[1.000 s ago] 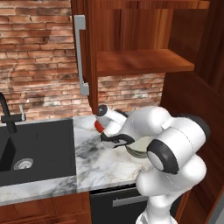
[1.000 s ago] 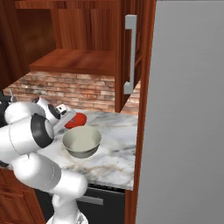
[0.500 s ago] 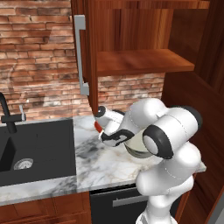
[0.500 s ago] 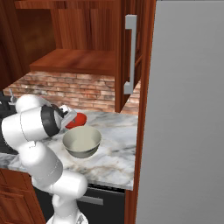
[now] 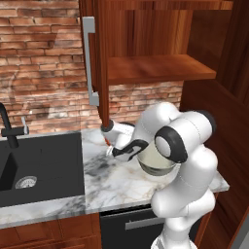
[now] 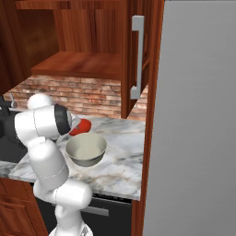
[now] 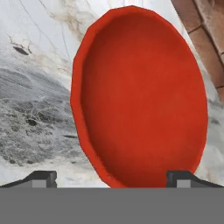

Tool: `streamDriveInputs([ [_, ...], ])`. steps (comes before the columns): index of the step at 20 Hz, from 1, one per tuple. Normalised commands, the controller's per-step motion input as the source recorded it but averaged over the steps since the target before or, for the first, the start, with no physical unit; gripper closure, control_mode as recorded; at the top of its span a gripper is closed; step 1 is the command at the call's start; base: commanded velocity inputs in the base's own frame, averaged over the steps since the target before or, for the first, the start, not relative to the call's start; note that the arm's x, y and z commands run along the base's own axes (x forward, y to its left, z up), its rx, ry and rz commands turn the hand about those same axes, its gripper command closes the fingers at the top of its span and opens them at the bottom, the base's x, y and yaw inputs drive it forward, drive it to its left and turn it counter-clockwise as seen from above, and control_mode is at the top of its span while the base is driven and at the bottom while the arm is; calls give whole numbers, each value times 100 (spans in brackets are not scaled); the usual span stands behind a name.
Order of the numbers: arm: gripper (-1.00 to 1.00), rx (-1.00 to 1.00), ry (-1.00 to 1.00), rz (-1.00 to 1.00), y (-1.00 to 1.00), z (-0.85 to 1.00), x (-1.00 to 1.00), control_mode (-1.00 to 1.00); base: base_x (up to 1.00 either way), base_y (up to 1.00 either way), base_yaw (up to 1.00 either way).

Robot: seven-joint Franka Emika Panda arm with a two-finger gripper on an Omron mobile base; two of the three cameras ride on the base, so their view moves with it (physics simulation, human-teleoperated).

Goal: Pick up the bowls on the counter and stack them on top of one another in the open cabinet. Place the smaller bowl on top of the larger bowl.

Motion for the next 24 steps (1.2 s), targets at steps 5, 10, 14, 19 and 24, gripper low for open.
streamDriveInputs([
  [5, -100, 0, 0, 1, 10, -15, 26, -100, 0, 0, 0],
  [10, -100, -1, 0, 0, 7, -18, 28, -100, 0, 0, 0],
  [14, -100, -1, 0, 0, 6, -19, 28, -100, 0, 0, 0],
  [19, 100, 0, 0, 0, 17, -15, 20, -100, 0, 0, 0],
  [24, 100, 0, 1, 0, 10, -11, 3, -100, 0, 0, 0],
])
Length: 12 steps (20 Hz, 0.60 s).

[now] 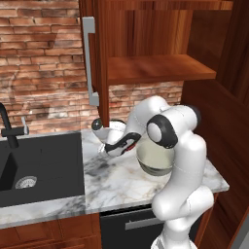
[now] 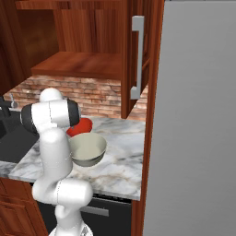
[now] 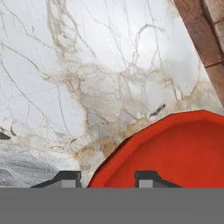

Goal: Pick up the bowls on the counter and stack them on top of one another in the open cabinet. Place the smaller bowl on top of the larger bowl.

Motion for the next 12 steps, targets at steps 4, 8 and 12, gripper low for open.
streamDriveInputs([
  [4, 100, 0, 0, -3, 0, 1, -5, -100, 0, 0, 0],
  [8, 100, 0, -2, -7, -4, 22, -11, -100, 0, 0, 0],
  [12, 100, 1, -1, -7, -5, 31, -11, -100, 0, 0, 0],
])
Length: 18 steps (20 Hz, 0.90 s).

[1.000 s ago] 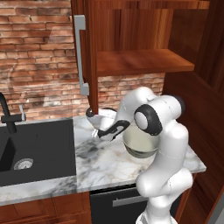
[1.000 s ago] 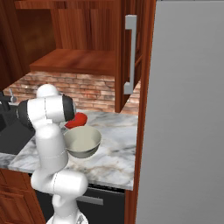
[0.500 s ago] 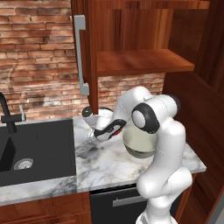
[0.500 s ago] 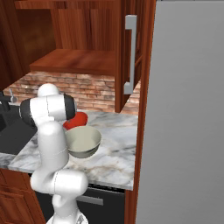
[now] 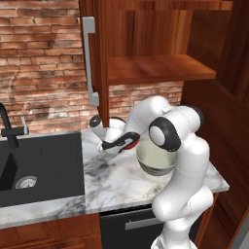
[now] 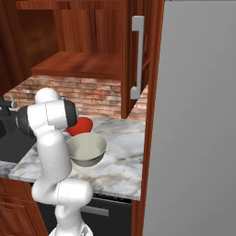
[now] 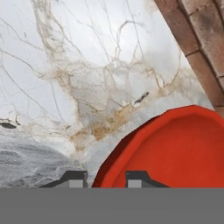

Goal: Pick up the bowls on the counter and stack them on top of one another in the open cabinet. Place the smaller bowl on top of the larger bowl.

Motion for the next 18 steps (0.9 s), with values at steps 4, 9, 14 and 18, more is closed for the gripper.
streamDriveInputs([
  [4, 100, 1, 0, -7, -5, 28, -10, -100, 0, 0, 0],
  [9, 100, 0, 0, -8, -6, 13, -7, -100, 0, 0, 0],
  [14, 100, 0, 0, -6, -8, 10, -1, -100, 0, 0, 0],
  [18, 100, 0, 0, -2, -7, 13, 0, -100, 0, 0, 0],
])
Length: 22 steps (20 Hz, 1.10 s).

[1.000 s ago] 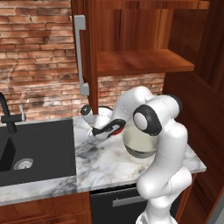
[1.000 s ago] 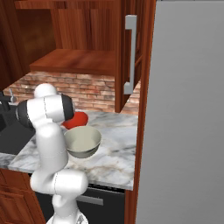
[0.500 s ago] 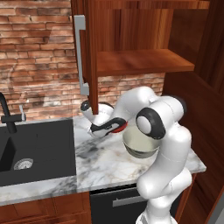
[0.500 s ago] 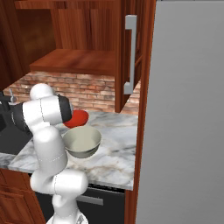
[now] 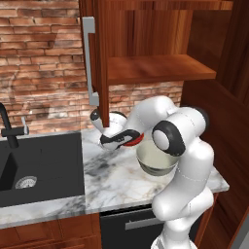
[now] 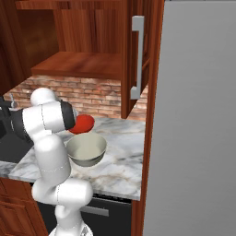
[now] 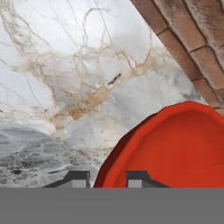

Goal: Pick up the bowls on the counter and stack them on top of one another in the open cabinet. Place the smaller bowl on top of the larger bowl.

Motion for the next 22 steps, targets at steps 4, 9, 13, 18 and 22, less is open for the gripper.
streamDriveInputs([
  [4, 100, 0, -1, 0, -2, 15, 0, -100, 0, 0, 0],
  [9, 100, 0, -5, 0, 0, 5, 0, -100, 0, 0, 0],
  [13, 100, 0, -8, 0, -4, 0, 0, -100, 0, 0, 0],
  [18, 100, 0, -6, -1, -10, 0, -5, -100, 0, 0, 0],
  [22, 100, 0, -5, -1, -11, 0, -16, -100, 0, 0, 0],
])
